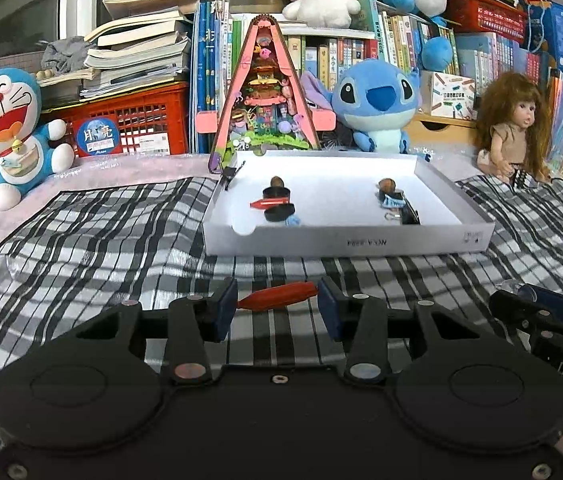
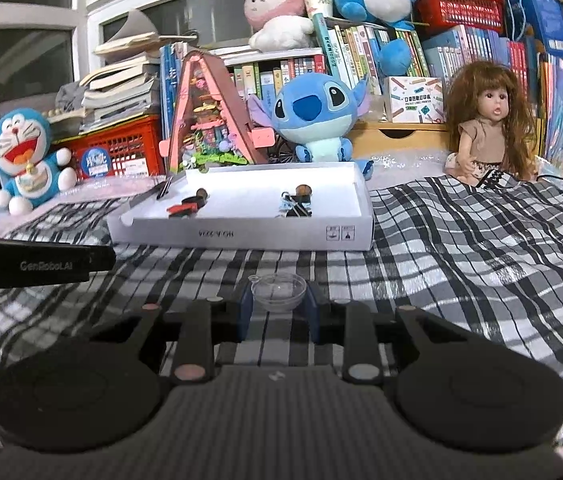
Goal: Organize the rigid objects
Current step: 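Lift the red piece and clear lid and carry both toward the white box, then lower both items into the white box and open both tools to release them, then withdraw both open tools from the box back over the cloth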
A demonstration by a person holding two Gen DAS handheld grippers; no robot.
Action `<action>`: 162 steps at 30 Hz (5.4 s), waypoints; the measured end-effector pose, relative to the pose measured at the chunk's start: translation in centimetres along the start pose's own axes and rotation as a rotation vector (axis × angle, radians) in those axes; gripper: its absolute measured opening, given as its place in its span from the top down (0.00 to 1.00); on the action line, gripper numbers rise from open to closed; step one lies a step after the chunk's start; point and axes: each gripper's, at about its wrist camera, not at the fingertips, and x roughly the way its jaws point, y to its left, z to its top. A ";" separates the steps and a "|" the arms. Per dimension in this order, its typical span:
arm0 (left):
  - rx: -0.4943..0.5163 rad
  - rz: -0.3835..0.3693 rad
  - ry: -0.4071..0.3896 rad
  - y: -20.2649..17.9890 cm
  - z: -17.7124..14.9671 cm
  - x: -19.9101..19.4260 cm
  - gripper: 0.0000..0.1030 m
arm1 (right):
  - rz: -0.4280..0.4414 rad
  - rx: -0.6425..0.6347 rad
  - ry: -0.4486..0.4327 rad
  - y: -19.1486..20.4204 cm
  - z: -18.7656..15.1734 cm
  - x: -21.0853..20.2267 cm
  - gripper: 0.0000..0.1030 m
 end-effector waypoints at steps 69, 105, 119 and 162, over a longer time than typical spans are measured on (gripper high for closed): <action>-0.102 -0.045 0.137 0.8 14.4 23.2 0.60 | 0.032 0.231 0.252 -4.9 14.1 22.9 0.67; -0.035 -0.031 0.167 0.5 13.3 26.1 0.58 | -0.027 0.146 0.301 -4.6 13.2 27.6 0.67; -0.025 -0.035 0.169 0.4 13.1 26.1 0.59 | -0.009 0.162 0.308 -4.7 13.0 27.7 0.61; -0.047 -0.010 0.123 0.8 13.9 20.4 0.11 | -0.034 0.118 0.199 -4.8 14.5 21.7 0.14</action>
